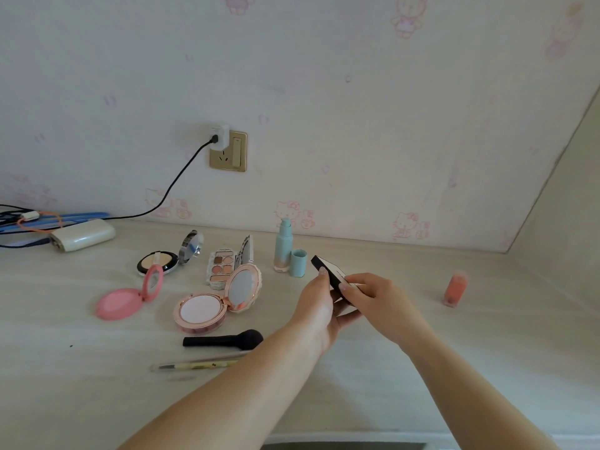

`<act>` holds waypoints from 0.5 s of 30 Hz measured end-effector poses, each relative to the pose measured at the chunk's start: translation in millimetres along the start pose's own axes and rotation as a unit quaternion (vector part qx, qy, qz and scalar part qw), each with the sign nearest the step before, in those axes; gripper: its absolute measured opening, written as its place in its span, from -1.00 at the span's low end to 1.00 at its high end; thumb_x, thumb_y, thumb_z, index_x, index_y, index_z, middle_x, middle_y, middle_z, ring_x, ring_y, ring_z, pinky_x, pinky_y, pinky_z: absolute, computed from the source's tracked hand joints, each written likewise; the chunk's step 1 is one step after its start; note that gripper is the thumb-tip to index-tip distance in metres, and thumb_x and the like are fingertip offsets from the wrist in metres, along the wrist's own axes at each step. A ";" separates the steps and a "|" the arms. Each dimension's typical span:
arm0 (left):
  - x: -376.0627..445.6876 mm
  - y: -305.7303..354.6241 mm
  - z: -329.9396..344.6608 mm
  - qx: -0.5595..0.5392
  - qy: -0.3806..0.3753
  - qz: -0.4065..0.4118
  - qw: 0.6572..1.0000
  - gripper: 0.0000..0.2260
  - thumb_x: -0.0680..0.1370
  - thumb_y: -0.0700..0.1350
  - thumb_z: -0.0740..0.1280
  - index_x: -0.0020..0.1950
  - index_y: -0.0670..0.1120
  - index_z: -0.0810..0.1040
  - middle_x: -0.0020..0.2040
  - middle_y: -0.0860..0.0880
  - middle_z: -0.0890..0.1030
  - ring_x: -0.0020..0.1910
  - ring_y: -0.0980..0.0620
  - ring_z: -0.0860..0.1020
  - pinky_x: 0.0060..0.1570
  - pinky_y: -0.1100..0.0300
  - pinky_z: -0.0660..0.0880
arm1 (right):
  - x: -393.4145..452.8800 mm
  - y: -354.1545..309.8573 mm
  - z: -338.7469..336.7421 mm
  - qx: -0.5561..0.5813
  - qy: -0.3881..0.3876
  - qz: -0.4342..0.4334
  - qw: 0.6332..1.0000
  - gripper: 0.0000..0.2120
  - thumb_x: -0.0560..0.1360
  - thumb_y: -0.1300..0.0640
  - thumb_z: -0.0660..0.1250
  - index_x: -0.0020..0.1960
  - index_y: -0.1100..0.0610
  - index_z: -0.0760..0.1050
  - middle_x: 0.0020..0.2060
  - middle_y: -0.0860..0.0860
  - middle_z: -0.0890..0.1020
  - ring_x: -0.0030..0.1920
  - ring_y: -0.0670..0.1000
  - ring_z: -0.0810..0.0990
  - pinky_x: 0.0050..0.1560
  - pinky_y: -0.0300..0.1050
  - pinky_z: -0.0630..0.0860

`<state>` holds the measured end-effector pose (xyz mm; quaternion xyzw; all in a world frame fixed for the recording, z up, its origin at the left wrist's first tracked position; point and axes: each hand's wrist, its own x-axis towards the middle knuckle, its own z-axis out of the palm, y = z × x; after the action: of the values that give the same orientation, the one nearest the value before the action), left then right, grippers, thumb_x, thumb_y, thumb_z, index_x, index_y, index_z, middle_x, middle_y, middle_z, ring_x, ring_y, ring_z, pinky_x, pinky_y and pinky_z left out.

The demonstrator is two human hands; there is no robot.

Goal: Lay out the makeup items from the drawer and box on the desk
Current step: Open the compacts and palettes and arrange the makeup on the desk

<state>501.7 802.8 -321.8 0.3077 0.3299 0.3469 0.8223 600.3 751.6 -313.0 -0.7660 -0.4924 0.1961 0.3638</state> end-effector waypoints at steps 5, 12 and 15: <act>-2.7 0.0 -0.2 0.005 0.018 0.004 1.000 -0.62 0.66 0.05 0.00 0.08 -0.14 0.53 -0.28 -0.09 0.69 -0.37 0.06 0.64 -0.14 0.03 0.60 | -1.2 -3.5 2.7 -0.022 -0.002 0.001 1.000 -0.78 0.47 -0.16 0.26 0.09 -0.17 0.52 -0.10 -0.16 0.68 -0.14 -0.11 0.60 -0.25 -0.22 0.44; -0.1 -2.0 4.2 -0.023 0.057 0.017 0.998 -0.58 0.66 0.06 -0.02 0.05 -0.13 0.56 -0.26 -0.07 0.66 -0.46 0.09 0.59 -0.23 0.11 0.59 | -4.7 -10.6 5.7 -0.047 -0.008 -0.016 0.999 -0.70 0.51 -0.14 0.22 0.20 -0.12 0.47 -0.07 -0.15 0.66 -0.11 -0.10 0.59 -0.25 -0.26 0.44; 3.7 -4.3 4.9 -0.063 0.086 0.029 0.994 -0.61 0.65 0.06 0.00 0.10 -0.09 0.56 -0.09 -0.09 0.67 -0.18 -0.01 0.64 -0.28 0.13 0.58 | -6.1 -18.4 5.4 -0.057 0.015 -0.040 0.997 -0.83 0.55 -0.10 0.12 -0.09 -0.19 0.48 -0.28 -0.14 0.61 -0.25 -0.05 0.55 -0.32 -0.16 0.38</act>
<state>508.9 801.8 -323.3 0.2331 0.3682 0.4158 0.7982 582.8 752.7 -303.1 -0.7684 -0.5272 0.1413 0.3342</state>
